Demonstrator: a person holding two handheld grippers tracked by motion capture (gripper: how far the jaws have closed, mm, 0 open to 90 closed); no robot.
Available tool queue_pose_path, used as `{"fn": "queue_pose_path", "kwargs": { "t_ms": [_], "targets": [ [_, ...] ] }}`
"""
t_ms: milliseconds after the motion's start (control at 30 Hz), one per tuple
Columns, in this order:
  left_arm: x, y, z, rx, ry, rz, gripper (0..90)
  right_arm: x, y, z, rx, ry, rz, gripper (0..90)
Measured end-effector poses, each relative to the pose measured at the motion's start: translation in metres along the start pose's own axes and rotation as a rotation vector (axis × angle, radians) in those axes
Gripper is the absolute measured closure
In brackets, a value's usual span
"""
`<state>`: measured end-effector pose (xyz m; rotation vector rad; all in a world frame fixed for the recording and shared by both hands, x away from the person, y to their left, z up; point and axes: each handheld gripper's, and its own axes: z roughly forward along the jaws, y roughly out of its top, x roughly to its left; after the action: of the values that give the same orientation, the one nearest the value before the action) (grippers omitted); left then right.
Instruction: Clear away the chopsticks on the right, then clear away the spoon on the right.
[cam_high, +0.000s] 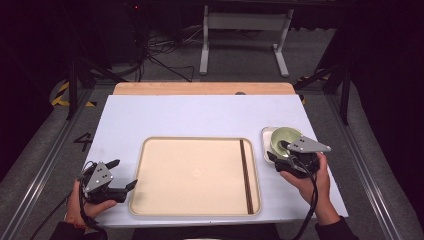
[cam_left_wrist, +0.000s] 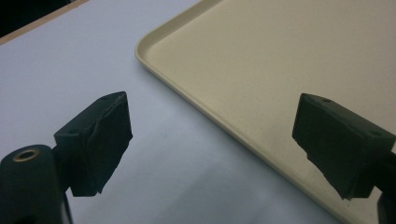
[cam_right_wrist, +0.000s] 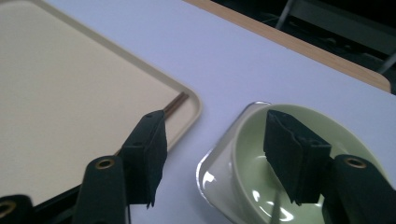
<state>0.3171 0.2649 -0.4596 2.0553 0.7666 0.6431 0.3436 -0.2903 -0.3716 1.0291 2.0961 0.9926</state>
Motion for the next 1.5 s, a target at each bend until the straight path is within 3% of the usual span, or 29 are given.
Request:
{"fn": "queue_pose_path", "kwargs": {
  "t_ms": [200,433,567,600,700,1067,1233,1333,1500],
  "targets": [
    [0.001,0.001,0.001,-0.001,0.000,0.000,12.8,-0.016,-0.009,-0.001,0.057,-0.005,0.053,35.7],
    [0.000,0.003,0.003,-0.003,-0.003,0.009,12.8,-0.025,-0.021,-0.004,0.087,-0.040,0.082,34.7],
    [0.000,0.004,0.005,-0.001,-0.005,0.020,12.8,-0.030,-0.025,-0.005,0.106,-0.046,0.118,34.8],
    [0.001,0.004,0.006,0.004,-0.008,0.017,12.8,-0.035,-0.029,-0.005,0.122,-0.051,0.151,34.9],
    [0.001,0.005,0.007,-0.001,-0.016,0.012,12.8,-0.039,-0.031,-0.005,0.121,-0.051,0.166,36.0],
    [0.000,0.007,0.009,0.005,-0.018,0.022,12.7,-0.053,-0.045,-0.013,0.106,-0.073,0.222,69.5],
    [0.000,0.007,0.009,0.009,-0.022,0.023,12.7,-0.052,-0.050,-0.015,0.126,-0.083,0.227,76.3],
    [-0.001,0.007,0.010,0.010,-0.023,0.020,12.7,-0.056,-0.055,-0.016,0.124,-0.064,0.247,81.6],
    [-0.001,0.008,0.010,0.012,-0.021,0.018,12.7,-0.061,-0.057,-0.017,0.118,-0.049,0.263,83.0]
  ]
}}
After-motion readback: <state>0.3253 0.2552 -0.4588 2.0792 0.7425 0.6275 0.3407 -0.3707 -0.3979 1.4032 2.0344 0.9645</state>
